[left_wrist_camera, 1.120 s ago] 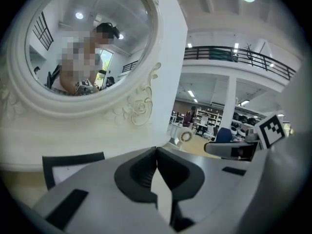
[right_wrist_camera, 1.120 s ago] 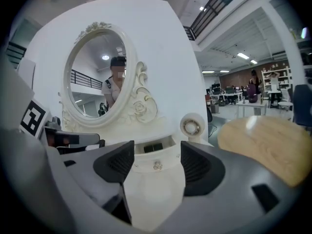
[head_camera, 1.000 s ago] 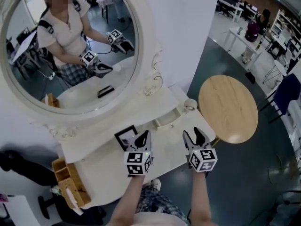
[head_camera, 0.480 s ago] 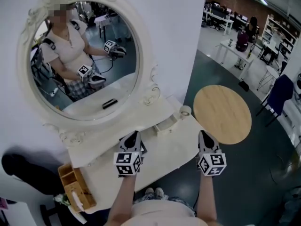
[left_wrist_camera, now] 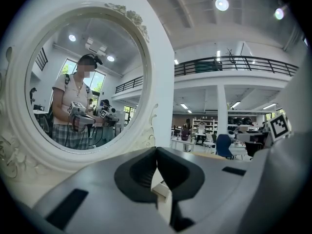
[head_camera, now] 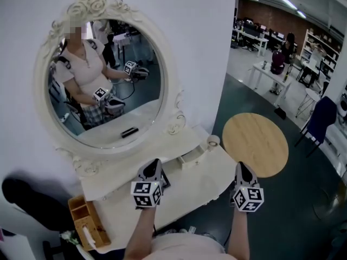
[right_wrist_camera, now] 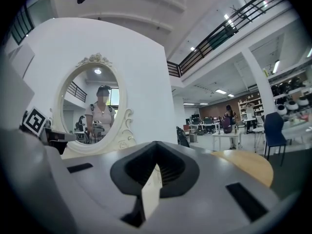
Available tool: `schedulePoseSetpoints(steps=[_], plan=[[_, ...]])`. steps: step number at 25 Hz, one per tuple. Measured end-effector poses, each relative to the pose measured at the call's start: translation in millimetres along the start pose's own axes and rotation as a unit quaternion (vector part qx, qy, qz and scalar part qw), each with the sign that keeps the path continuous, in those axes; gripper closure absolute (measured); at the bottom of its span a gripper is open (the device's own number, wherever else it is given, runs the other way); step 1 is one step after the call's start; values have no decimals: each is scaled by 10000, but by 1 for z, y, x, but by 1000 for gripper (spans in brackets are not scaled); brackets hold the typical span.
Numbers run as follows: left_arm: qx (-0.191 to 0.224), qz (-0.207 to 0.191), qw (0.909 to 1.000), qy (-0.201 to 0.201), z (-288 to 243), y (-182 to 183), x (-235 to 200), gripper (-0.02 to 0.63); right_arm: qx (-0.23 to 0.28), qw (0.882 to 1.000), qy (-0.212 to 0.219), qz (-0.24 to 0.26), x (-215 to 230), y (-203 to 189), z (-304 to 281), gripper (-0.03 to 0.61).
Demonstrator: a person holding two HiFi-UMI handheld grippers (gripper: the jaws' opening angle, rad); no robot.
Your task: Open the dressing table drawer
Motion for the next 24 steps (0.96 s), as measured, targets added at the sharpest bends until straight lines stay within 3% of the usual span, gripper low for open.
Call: schedulePoseSetpoints(steps=[24], plan=[[-47, 22, 9999, -123, -5, -4, 10, 586, -217, 9997, -42, 127, 2, -2, 11, 565]])
Point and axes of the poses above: the fingertips, and each gripper's own axes: z backward along the fingers, x to its right, y out of its top, the point moved 9 cm from there along z, backward along the fingers, and after that the axes turned 13 degrees about x, right-handed, at the moved point
